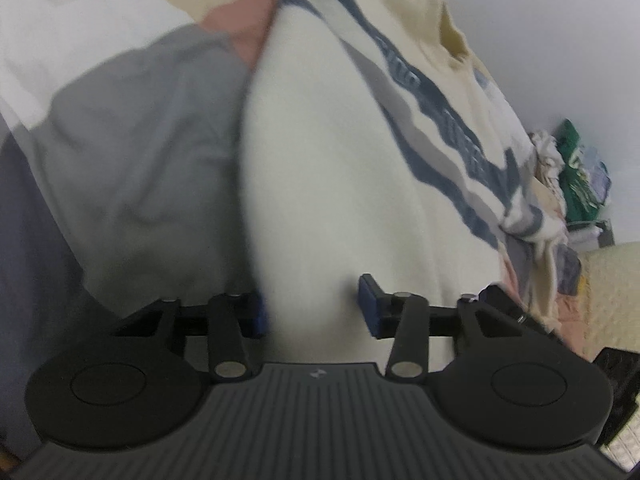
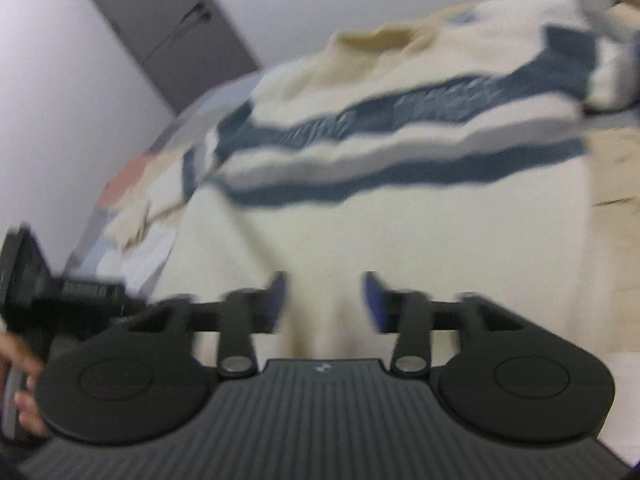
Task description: Fold large clothes
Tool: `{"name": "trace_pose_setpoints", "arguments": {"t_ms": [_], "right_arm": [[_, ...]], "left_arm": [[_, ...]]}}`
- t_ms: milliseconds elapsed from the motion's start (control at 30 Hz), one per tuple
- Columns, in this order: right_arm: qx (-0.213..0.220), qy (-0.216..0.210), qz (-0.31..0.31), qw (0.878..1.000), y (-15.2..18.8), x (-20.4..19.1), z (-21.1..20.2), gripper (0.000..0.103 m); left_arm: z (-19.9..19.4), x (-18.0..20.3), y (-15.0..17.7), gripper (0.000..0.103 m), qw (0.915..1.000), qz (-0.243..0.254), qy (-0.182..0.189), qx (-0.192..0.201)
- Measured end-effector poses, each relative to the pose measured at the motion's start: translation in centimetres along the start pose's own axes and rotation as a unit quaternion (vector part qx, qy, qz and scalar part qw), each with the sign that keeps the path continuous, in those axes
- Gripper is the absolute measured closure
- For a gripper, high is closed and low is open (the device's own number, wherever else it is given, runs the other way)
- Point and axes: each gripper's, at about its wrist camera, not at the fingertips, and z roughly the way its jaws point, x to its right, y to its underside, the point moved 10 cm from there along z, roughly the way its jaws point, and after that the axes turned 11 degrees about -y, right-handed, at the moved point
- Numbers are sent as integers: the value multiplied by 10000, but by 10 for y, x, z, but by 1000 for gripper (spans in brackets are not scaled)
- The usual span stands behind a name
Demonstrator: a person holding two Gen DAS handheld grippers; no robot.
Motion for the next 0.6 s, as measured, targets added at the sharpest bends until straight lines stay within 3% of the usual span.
{"name": "trace_pose_setpoints", "arguments": {"t_ms": [67,200,367,600], "right_arm": [[263,225,214,9992,-9,14,-15,33],[632,754,865,9914,-15,54,-45,32],[1009,941,1349,9812,-18,81,-66,32],[743,1063,2083,9694,0,108,-58,33]], "left_arm": [[-5,6,3,90,9999,75,36,94],[-27,11,-8,94,9977,224,16,643],[-56,-6,-50,94,9925,-184,159,1199],[-43,-36,-111,94,9854,-674,-327,1531]]}}
